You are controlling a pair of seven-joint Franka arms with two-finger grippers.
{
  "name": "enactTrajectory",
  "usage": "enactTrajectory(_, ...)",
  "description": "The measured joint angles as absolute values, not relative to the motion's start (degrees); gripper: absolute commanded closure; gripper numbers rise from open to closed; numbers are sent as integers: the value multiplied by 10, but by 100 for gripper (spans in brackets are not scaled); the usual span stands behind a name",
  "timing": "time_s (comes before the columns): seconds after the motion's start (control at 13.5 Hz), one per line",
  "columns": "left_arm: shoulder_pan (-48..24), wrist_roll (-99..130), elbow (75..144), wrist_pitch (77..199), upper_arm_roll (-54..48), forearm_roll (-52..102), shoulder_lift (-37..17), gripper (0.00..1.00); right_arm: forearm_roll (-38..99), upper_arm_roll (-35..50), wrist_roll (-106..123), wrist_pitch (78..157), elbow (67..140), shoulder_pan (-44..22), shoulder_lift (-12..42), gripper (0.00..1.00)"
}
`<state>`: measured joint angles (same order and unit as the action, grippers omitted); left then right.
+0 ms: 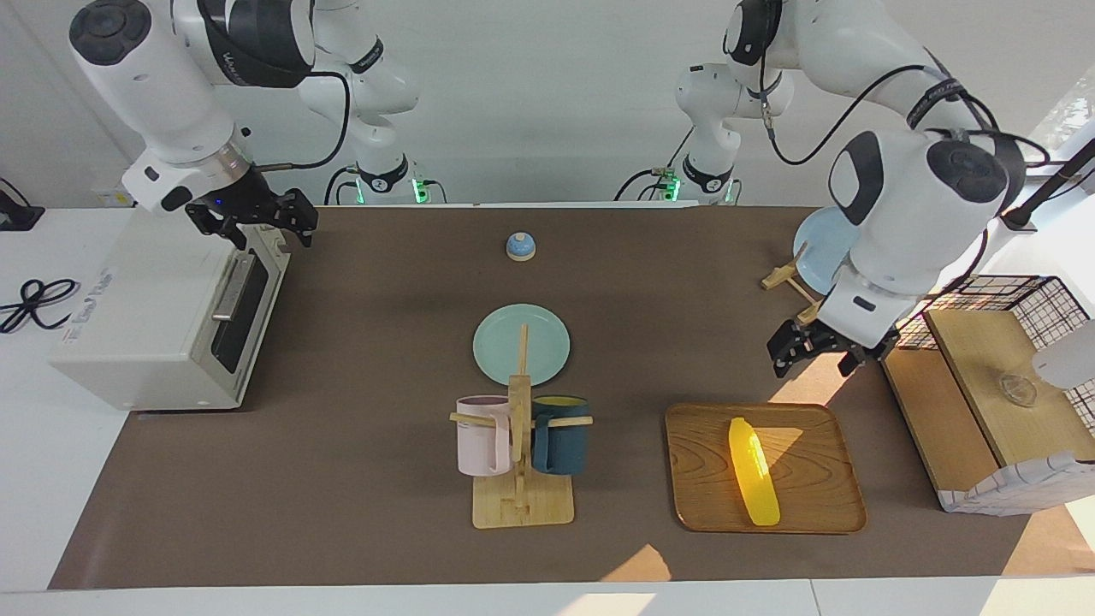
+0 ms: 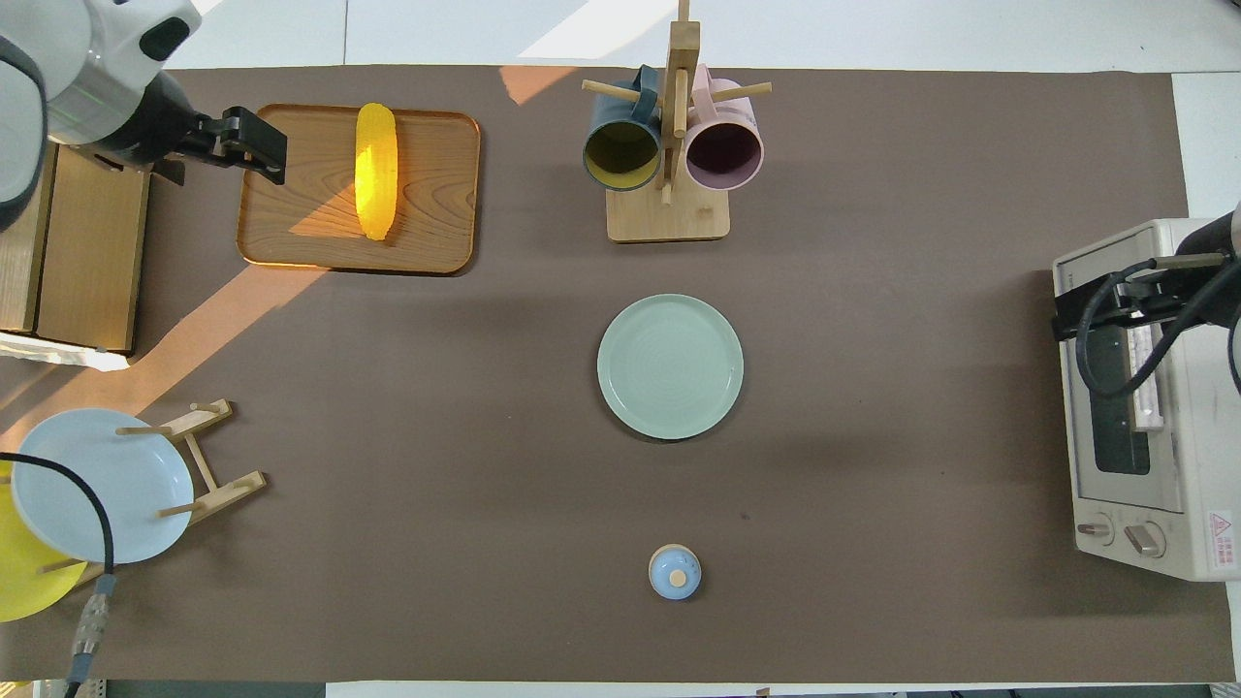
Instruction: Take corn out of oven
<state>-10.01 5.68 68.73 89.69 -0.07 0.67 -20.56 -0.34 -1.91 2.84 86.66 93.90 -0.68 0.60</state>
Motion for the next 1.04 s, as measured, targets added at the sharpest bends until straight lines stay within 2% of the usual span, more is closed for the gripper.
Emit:
enactTrajectory(0.22, -93, 57, 714, 833, 3, 6, -143, 0, -3, -19, 28, 867, 938, -7, 6, 0)
enactTrajectory(0.59, -75, 62, 878, 827, 3, 6, -16, 0, -3, -19, 28, 867, 937, -8, 6, 0)
enactTrajectory(0.74, -75, 64, 920, 861, 0, 6, 0, 0, -3, -19, 28, 867, 937, -8, 6, 0)
enactTrajectory(1.04, -75, 65, 941, 924, -3, 7, -2, 0, -3, -19, 28, 867, 937, -9, 6, 0)
